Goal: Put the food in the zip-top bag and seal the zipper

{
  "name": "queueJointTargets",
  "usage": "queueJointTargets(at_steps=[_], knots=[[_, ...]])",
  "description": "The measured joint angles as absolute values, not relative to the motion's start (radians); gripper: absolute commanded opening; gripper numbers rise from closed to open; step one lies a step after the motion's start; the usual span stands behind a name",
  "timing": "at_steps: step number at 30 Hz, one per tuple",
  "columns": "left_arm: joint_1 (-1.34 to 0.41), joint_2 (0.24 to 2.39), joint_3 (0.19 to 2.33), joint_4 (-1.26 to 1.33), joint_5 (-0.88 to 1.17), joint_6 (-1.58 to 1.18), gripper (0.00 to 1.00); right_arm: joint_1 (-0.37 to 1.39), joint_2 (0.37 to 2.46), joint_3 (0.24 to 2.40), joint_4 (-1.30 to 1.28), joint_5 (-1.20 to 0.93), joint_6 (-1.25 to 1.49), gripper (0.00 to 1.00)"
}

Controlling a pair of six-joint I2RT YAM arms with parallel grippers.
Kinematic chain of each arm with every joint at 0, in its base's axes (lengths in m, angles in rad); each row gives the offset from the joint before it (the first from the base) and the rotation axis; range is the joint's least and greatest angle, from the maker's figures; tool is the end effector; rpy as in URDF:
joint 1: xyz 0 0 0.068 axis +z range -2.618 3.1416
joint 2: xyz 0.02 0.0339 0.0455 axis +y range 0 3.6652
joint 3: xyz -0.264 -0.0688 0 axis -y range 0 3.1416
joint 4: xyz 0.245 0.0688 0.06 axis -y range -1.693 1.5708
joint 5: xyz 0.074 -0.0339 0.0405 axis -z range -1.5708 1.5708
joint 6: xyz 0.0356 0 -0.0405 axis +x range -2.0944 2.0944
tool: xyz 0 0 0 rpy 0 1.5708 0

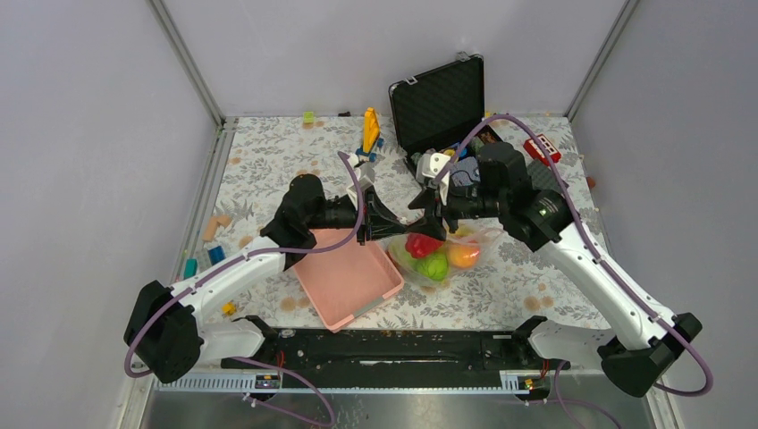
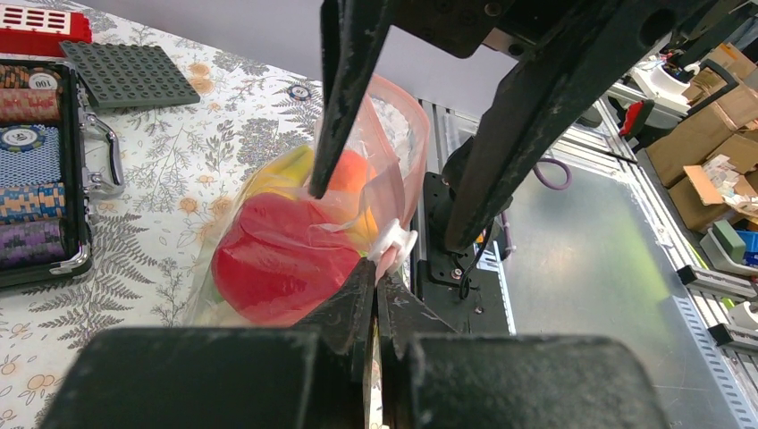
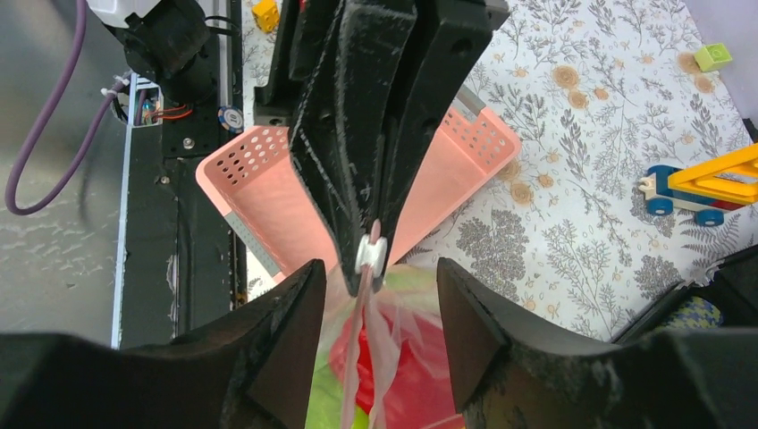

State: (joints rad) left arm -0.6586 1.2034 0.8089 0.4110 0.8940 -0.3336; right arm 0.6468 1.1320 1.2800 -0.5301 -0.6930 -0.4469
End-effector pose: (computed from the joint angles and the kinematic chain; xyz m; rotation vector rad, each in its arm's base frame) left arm 0.1971 -0.1876 0.3227 1.0182 1.4384 -1.4345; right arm 0.1741 0.1600 0.4102 -1.3752 1.3730 0.8056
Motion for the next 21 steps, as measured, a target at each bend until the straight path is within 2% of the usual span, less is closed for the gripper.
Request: queueJointTargets(at_steps=[6,9,18,21], knots=[[-0.659,1.203,0.809,0.412,0.893,-0.341,0.0,0.654,1.19,1.306,-0.509,-0.69,-0.437,0.41],[-0.659,1.203,0.809,0.412,0.891,-0.341,0.0,0.656,1.197,1.306,-0.51,-0.69,-0.432,0.39],[-0.657,1.203,0.809,0.413,0.878,-0.348,0.0,0.667,1.216,1.329,-0.532,-0.679,-0.424,0.02],[-0.656,1.197,0.808,0.411,0.862,-0.349,0.0,0.667,1.23,1.35,-0.549,-0.671,-0.421,0.0]])
